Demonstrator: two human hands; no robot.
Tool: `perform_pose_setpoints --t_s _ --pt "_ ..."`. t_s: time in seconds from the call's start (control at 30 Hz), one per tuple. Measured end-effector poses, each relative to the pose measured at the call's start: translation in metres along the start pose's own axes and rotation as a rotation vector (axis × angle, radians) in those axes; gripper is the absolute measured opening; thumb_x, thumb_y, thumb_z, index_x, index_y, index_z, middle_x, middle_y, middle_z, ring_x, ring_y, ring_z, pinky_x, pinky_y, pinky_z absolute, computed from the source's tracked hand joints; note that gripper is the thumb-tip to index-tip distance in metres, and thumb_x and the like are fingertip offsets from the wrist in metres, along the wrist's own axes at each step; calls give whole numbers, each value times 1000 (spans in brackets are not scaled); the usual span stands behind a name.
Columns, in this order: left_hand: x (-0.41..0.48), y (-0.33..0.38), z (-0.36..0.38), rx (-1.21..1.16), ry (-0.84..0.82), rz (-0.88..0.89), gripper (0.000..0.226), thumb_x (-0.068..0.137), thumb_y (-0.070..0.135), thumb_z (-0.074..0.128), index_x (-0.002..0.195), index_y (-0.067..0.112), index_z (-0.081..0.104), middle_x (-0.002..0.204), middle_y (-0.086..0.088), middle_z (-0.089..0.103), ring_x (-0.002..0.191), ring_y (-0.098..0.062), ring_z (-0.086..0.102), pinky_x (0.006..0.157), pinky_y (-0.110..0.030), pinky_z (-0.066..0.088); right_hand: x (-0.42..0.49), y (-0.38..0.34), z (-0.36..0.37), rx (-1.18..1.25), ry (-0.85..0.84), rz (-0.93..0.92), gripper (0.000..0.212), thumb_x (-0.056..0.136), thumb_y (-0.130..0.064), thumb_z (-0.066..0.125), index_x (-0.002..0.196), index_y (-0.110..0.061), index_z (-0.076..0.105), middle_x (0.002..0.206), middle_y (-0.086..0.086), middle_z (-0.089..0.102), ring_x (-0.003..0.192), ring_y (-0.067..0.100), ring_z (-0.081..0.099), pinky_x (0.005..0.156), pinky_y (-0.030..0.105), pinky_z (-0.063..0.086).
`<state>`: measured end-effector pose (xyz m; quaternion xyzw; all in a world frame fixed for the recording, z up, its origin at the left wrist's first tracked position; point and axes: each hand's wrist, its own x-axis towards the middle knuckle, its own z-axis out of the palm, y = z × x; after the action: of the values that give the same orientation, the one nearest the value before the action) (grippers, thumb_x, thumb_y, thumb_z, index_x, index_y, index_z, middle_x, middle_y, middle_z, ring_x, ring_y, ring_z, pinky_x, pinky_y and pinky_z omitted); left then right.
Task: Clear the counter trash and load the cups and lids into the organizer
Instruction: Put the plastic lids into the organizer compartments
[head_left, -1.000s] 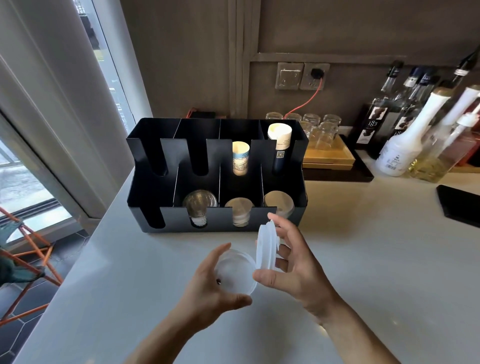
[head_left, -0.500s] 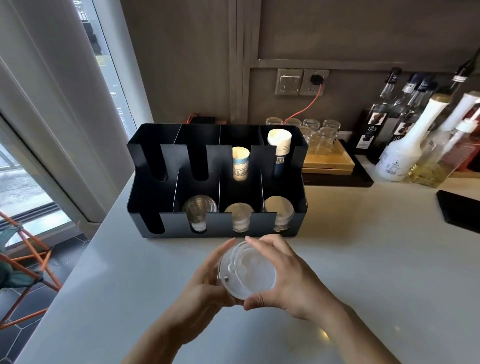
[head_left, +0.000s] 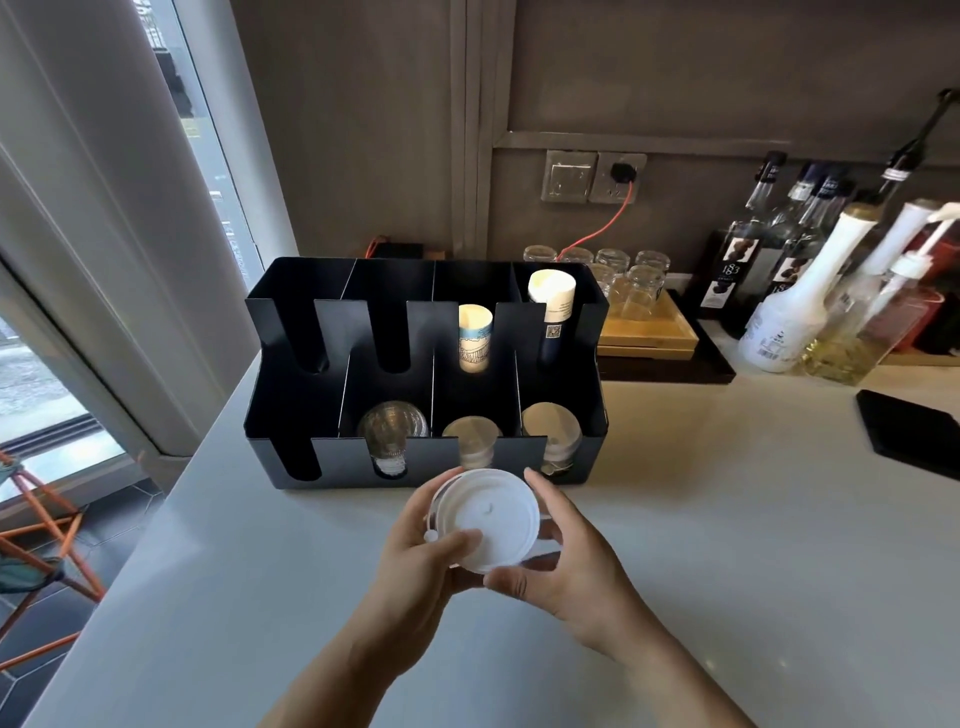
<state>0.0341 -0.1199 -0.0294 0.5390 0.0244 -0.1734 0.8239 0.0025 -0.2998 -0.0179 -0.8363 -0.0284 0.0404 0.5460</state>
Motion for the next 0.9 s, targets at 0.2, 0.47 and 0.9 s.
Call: perform_pose_setpoints --t_s 0.2,0.47,0.9 --pt "-1 0 11 -270 -124 -291 53 72 -5 52 120 6 71 96 -20 72 73 -28 68 68 -36 58 1 9 12 172 -40 -93 100 67 -61 83 148 -58 24 151 -33 36 139 -6 37 108 21 41" --pt "3 13 19 -92 -320 -275 37 88 29 57 118 9 66 101 -17 60 91 -28 63 88 -45 54 25 -12 14 209 120 -209 84 69 -47 78 143 -47 38 145 -16 51 135 6 48 100 26 49" --pt "28 -5 -128 1558 408 376 30 87 37 66 115 27 70 117 -3 65 110 -30 59 95 -44 44 154 -95 -44 -469 96 -141 73 58 -59 72 124 -37 51 112 -8 60 97 16 59 77 31 49"
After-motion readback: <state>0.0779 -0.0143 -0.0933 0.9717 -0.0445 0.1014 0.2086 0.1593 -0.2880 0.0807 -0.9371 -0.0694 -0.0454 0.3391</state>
